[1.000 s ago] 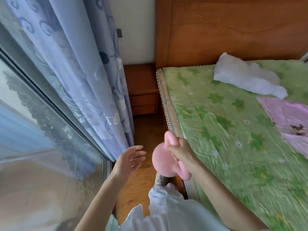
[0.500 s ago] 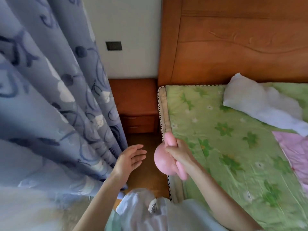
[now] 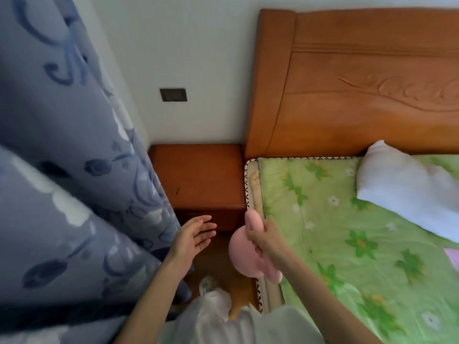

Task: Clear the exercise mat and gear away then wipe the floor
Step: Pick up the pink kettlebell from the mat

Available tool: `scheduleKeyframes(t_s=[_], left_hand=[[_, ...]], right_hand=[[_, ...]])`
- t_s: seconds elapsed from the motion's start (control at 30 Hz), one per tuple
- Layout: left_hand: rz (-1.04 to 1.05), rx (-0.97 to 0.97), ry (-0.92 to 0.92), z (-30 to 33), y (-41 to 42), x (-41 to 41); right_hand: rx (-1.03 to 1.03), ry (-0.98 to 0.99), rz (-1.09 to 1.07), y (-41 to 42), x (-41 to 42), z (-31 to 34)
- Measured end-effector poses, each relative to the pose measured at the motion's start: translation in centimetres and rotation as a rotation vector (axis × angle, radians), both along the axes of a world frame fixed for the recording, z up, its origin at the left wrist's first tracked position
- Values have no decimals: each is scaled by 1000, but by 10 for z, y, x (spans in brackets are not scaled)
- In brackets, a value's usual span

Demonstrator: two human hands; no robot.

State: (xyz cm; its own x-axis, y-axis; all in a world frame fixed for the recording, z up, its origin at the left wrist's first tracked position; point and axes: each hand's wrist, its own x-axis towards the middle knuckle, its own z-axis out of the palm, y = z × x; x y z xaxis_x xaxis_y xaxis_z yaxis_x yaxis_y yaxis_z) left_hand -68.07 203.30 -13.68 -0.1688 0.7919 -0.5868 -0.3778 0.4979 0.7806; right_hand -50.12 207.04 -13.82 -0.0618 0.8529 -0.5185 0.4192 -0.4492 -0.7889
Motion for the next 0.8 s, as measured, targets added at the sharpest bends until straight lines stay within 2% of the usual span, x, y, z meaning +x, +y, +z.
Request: scheduleKeyframes(t_s=[0.27, 0.53, 0.8], left_hand=[[43, -31, 7, -10, 83, -57], [139, -80, -7, -15, 131, -97], [410, -133, -207, -10, 192, -130]], right_hand=[[-21, -18, 63, 99, -50, 2], [-34, -7, 146, 174, -103, -3], [-92, 26, 343, 256, -161, -17]])
